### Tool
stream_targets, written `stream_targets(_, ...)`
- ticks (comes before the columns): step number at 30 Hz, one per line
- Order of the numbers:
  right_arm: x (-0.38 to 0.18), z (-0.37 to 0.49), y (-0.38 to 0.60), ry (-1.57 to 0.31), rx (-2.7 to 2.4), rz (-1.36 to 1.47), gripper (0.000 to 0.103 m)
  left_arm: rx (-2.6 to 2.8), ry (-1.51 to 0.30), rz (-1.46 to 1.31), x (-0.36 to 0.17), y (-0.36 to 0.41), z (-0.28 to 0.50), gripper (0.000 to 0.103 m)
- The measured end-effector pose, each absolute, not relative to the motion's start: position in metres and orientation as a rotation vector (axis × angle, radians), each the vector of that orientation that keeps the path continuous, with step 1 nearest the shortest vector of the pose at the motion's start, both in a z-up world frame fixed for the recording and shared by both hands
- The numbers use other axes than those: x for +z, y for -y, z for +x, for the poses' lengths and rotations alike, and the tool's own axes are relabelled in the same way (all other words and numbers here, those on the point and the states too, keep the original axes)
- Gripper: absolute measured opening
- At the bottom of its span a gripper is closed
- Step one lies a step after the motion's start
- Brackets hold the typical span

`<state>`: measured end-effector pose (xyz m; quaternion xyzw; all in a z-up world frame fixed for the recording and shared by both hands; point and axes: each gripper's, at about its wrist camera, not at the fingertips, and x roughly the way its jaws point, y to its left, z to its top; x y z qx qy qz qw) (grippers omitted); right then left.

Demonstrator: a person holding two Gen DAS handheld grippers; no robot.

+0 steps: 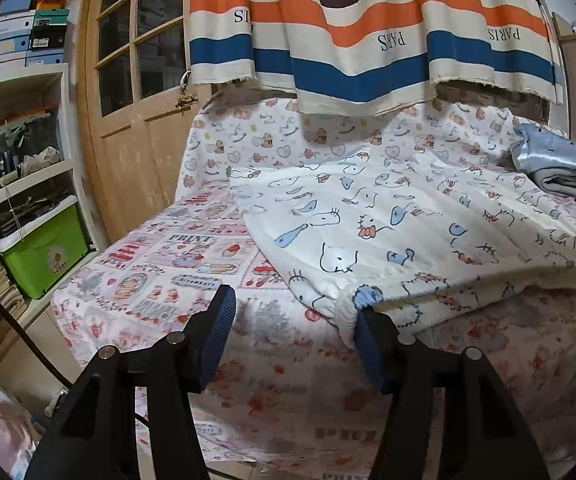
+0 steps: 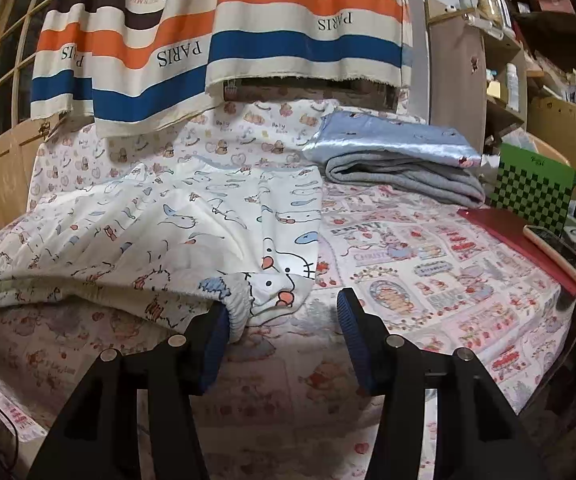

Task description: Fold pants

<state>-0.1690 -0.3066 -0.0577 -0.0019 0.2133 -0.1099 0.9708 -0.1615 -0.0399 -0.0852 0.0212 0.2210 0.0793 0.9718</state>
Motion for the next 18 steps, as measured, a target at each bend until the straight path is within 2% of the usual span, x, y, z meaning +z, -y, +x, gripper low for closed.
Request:
stream_targets(8, -0.063, -0.171, 0.305, -0.462, -0.168, -0.011, 0.053, 0.108, -0.473, 0.053, -0.091, 0.039, -0.165, 0.057)
stream_targets(12, -0.06, -0.188, 0.294, -0.385, -0.121, -0.074, 0.053, 0.055, -0.44, 0.066, -0.085, 0.041, -0.178, 0.057)
stream_targets(14, -0.059, -0.198, 0.287, -0.352, -0.101, -0.107, 0.053, 0.058, -0.416, 0.096, -0.082, 0.043, -0.186, 0.062)
stream_targets(18, -0.056, -0.205, 0.283, -0.34, -0.054, -0.091, 0.053, 0.045, -0.397, 0.101, -0.082, 0.04, -0.198, 0.063)
